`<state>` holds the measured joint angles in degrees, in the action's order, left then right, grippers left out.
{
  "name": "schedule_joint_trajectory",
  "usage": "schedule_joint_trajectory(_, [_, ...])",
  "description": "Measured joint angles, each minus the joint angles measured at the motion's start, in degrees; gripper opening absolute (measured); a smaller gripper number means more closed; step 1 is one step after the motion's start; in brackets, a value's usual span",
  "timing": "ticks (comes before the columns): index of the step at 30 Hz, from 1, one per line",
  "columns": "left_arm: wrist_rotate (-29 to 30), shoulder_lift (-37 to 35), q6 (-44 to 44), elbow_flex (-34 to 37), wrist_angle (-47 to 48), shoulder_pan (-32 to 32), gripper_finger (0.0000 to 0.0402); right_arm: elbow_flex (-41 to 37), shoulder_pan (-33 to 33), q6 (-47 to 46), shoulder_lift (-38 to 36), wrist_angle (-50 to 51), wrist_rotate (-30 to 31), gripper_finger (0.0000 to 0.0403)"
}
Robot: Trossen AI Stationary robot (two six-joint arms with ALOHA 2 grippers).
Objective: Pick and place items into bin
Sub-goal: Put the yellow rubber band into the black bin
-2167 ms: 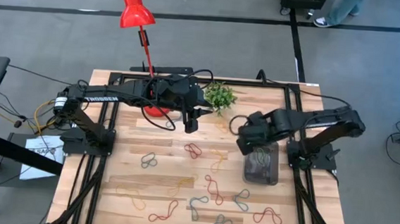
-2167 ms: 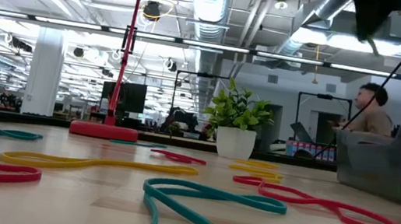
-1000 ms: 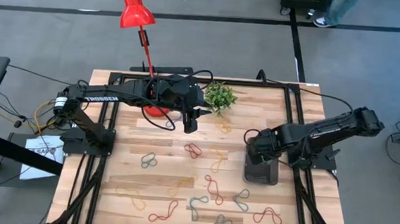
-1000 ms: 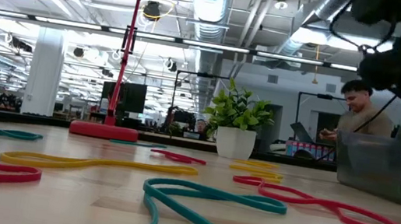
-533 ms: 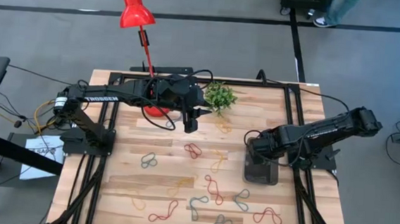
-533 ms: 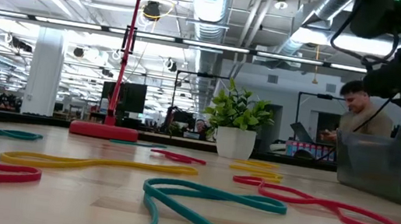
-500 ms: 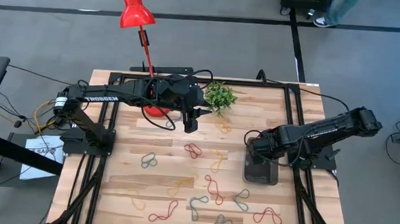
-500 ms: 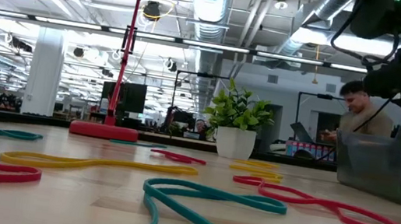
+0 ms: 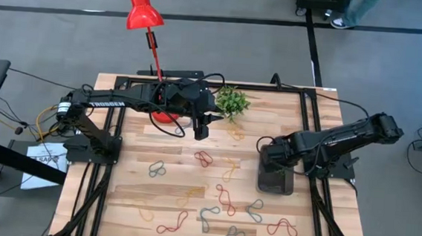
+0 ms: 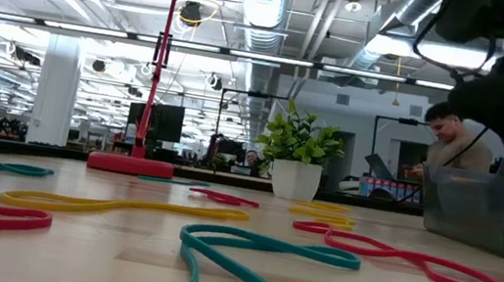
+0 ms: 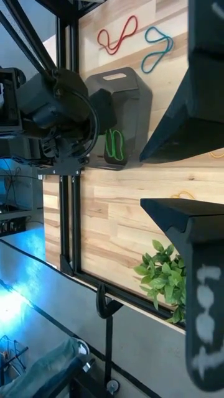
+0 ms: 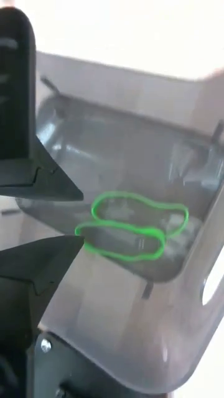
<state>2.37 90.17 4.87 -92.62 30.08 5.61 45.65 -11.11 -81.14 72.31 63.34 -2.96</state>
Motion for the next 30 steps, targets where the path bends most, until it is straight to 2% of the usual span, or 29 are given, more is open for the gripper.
schedule_joint_trajectory(4, [0.0, 0.0, 0.0, 0.0, 0.6, 0.0, 0.0091, 4.6, 0.0, 0.1, -0.9, 1.5, 0.3, 0.0095])
schedule_joint_trajectory(7, [0.0, 0.0, -0.7, 0.0, 2.3, 0.2, 0.0091, 9.7, 0.0, 0.8, -2.3, 1.0, 3.0, 0.0095])
schedule_joint_trajectory(12, [0.4, -0.1, -3.7, 0.0, 4.9, 0.2, 0.0091, 17.6, -0.1, 9.6, -3.4, -1.4, 13.7, 0.0095])
schedule_joint_trajectory(16, [2.2, -2.4, -4.0, 0.0, 6.1, 0.3, 0.0091, 19.3, 0.9, 20.3, -2.8, -7.4, 23.5, 0.0095])
schedule_joint_trajectory(20, [4.9, -6.8, -4.0, 0.0, 10.6, 0.6, 0.0091, 19.3, 4.2, 26.5, 0.5, -12.6, 21.0, 0.0093])
schedule_joint_trajectory(23, [10.0, -11.6, -4.5, 0.0, 15.3, 1.1, 0.0091, 19.3, 7.3, 30.3, 4.5, -15.9, 17.2, 0.0087])
schedule_joint_trajectory(27, [18.2, -19.1, -9.5, -0.1, 21.2, 2.4, 0.0091, 19.3, 11.7, 35.2, 10.2, -19.0, 14.1, 0.0077])
schedule_joint_trajectory(30, [21.1, -23.0, -13.5, -0.1, 25.8, 3.5, 0.0091, 19.3, 15.0, 38.5, 14.8, -18.6, 12.0, 0.0071])
